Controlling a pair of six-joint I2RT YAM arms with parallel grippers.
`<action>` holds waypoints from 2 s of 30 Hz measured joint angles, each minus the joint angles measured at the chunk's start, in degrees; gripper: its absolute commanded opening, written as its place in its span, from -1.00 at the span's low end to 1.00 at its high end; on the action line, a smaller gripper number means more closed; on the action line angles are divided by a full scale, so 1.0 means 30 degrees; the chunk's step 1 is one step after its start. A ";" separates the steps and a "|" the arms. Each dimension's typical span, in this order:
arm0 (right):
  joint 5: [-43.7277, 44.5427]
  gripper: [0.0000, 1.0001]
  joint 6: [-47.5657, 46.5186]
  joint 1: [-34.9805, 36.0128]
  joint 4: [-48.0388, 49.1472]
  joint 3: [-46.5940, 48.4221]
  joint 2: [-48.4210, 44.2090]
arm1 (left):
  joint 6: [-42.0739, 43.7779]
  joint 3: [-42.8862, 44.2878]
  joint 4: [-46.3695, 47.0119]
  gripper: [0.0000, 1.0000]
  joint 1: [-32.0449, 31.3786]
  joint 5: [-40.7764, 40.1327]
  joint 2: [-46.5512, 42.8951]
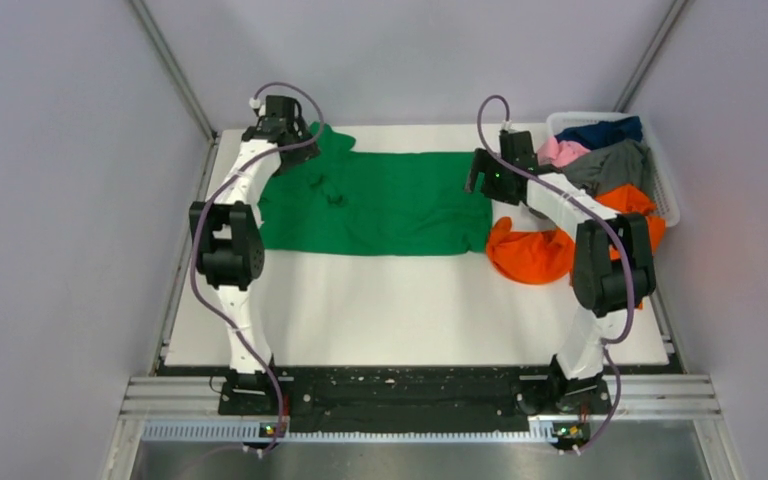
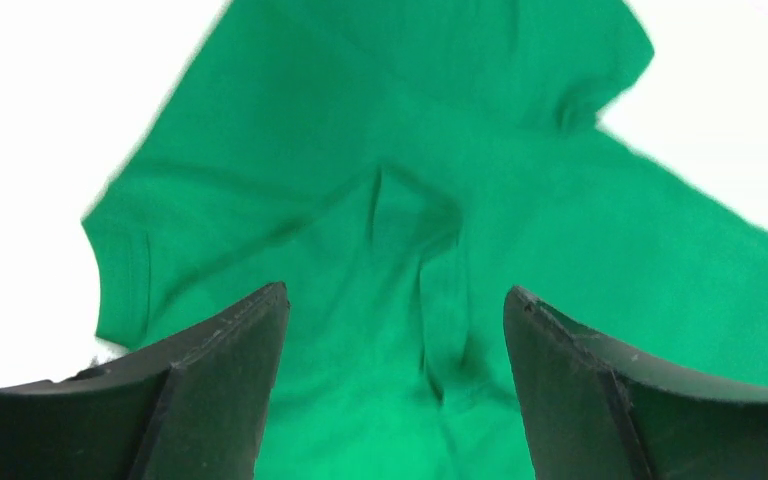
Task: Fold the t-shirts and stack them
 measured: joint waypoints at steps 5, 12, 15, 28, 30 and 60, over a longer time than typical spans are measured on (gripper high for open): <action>-0.1173 0.75 -0.1406 0.1100 0.0109 -0.2149 -0.1698 | -0.0685 -0.7060 0.1443 0.71 -0.0007 0.1749 -0.4889; -0.2506 0.77 -0.2579 0.3738 0.0284 -0.3934 -0.1974 | -0.2040 -1.1927 0.2426 0.71 -0.0087 0.2237 -0.6798; -0.2368 0.78 -0.2535 0.3526 0.0452 -0.4284 -0.1770 | -0.2594 -1.2706 0.2790 0.71 0.0015 0.2237 -0.6492; -0.2856 0.79 -0.1800 0.1559 0.2812 -0.6222 -0.1479 | -0.4444 -1.3967 0.4648 0.69 0.3053 0.3519 -0.5464; -0.3096 0.79 -0.1821 0.1545 0.3089 -0.6397 -0.1537 | -0.4503 -1.4054 0.4721 0.68 0.3133 0.3534 -0.5479; -0.2557 0.95 -0.1209 0.4299 0.0015 -1.3821 -1.1613 | -0.6054 -2.5500 -0.0758 0.71 0.3118 0.2127 -2.1733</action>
